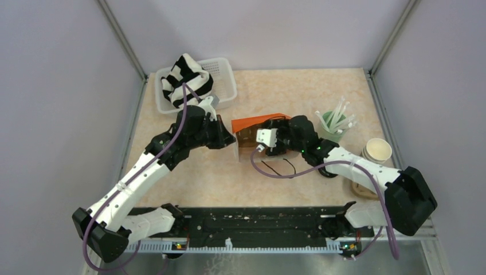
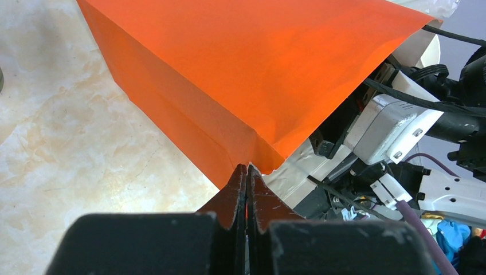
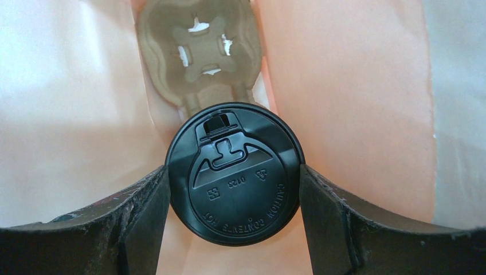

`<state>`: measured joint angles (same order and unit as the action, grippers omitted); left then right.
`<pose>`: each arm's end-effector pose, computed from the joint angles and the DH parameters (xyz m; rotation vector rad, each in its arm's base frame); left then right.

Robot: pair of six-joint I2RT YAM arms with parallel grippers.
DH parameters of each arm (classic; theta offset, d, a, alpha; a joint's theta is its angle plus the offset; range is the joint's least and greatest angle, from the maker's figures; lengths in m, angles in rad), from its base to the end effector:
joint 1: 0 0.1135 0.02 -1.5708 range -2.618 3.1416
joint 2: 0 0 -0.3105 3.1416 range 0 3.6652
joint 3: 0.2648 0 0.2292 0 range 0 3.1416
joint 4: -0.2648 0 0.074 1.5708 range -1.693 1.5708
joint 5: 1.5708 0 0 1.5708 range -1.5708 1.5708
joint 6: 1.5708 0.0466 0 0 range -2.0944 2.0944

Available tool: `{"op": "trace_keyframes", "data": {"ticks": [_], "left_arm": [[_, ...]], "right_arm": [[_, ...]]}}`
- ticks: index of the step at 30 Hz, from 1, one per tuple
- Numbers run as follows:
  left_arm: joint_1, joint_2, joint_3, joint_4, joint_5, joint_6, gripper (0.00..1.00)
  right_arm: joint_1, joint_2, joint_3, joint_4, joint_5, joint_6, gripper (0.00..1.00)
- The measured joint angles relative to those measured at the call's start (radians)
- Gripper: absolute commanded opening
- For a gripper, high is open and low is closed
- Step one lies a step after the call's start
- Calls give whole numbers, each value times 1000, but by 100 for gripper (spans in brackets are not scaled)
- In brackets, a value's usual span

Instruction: Pack the takeout coffee

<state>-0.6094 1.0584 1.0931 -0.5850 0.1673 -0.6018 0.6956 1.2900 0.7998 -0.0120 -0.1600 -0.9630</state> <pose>0.1505 -0.1145 0.3890 0.1138 2.2427 -0.8693 0.1968 0.1739 0.3028 -1.5880 1.3216 0.0012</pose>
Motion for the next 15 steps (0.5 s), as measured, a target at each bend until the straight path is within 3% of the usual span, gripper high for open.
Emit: {"op": "trace_keyframes", "data": {"ticks": [6, 10, 15], "left_arm": [[0, 0, 0, -3, -3, -2, 0], [0, 0, 0, -6, -4, -3, 0], [0, 0, 0, -3, -3, -14, 0]], "right_arm": [[0, 18, -10, 47, 3, 17, 84], [0, 18, 5, -6, 3, 11, 90], [0, 18, 46, -91, 1, 26, 92]]}}
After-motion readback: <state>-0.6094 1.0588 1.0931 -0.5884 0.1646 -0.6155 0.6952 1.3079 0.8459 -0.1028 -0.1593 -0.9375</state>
